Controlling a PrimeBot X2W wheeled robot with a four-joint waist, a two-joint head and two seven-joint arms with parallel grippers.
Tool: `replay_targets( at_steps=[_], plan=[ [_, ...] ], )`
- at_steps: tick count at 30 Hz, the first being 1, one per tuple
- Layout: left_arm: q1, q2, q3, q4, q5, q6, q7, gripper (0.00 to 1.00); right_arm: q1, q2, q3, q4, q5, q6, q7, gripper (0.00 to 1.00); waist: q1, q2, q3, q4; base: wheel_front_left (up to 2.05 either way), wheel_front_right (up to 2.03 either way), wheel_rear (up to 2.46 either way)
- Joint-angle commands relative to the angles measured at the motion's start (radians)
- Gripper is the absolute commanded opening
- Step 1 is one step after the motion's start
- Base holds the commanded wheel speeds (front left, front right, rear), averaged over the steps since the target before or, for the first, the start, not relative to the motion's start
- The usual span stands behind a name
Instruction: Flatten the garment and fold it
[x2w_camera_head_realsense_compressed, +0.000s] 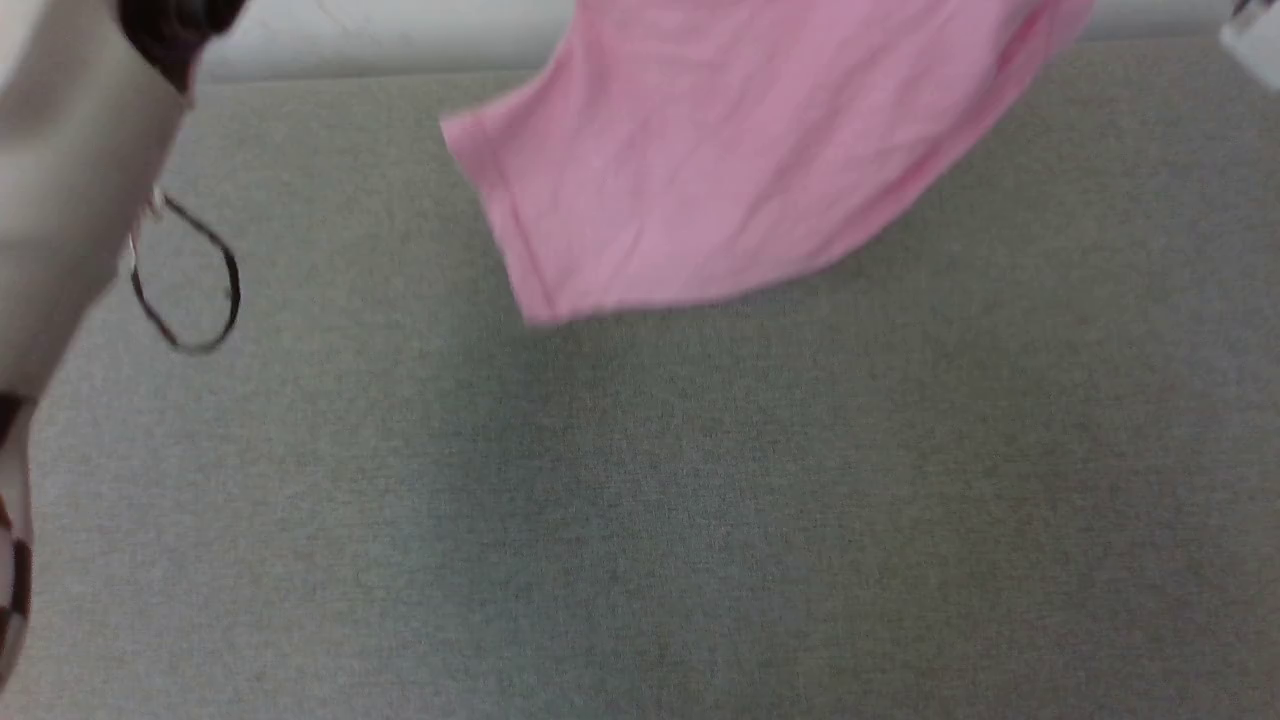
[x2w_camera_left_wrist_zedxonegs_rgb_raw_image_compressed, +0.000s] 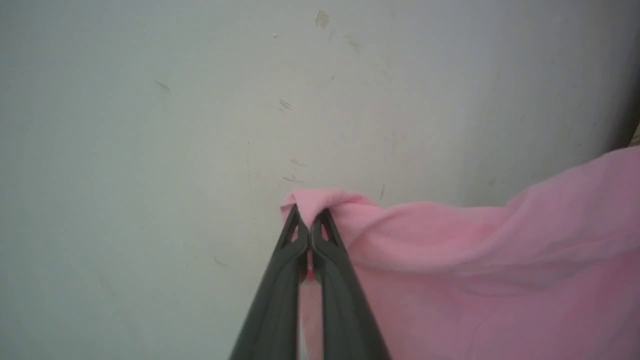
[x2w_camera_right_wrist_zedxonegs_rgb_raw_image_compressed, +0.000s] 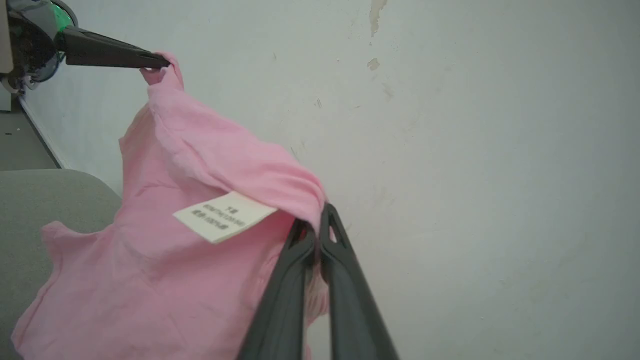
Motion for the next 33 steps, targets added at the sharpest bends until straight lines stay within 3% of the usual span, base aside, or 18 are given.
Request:
replay_targets(
  at_steps=[1,9,17,26,33],
  plan=[
    [-0.045,-0.011,0.020,0.018,0.006,0.009,-0.021,0.00,-0.064,0.015,0.013,0.032,-0.014,-0.002,-0.003,0.00,-0.0002,0.0000,0.119,0.004,0.00,0.00,0.00],
    [-0.230,-0.025,0.097,0.070,0.025,0.032,-0.116,0.00,-0.371,0.032,0.085,0.183,-0.036,-0.002,-0.038,0.00,-0.0002,0.0000,0.240,0.008,0.00,0.00,0.00],
    [-0.221,-0.035,0.087,0.100,0.048,0.023,-0.182,0.00,-0.437,0.035,0.188,0.251,0.003,-0.002,-0.078,0.00,-0.0002,0.0000,0.260,0.009,0.00,0.00,0.00],
    [0.144,0.007,0.108,0.063,0.004,0.018,-0.262,0.00,-0.198,0.035,0.393,0.244,0.102,-0.002,-0.194,0.00,-0.0002,0.0000,0.199,-0.018,0.00,0.00,0.00],
    [0.559,0.069,0.241,-0.137,0.034,0.085,-0.268,0.00,0.047,-0.013,0.492,0.157,0.148,-0.002,-0.244,0.00,-0.0002,0.0000,0.093,-0.022,0.00,0.00,0.00]
  ],
)
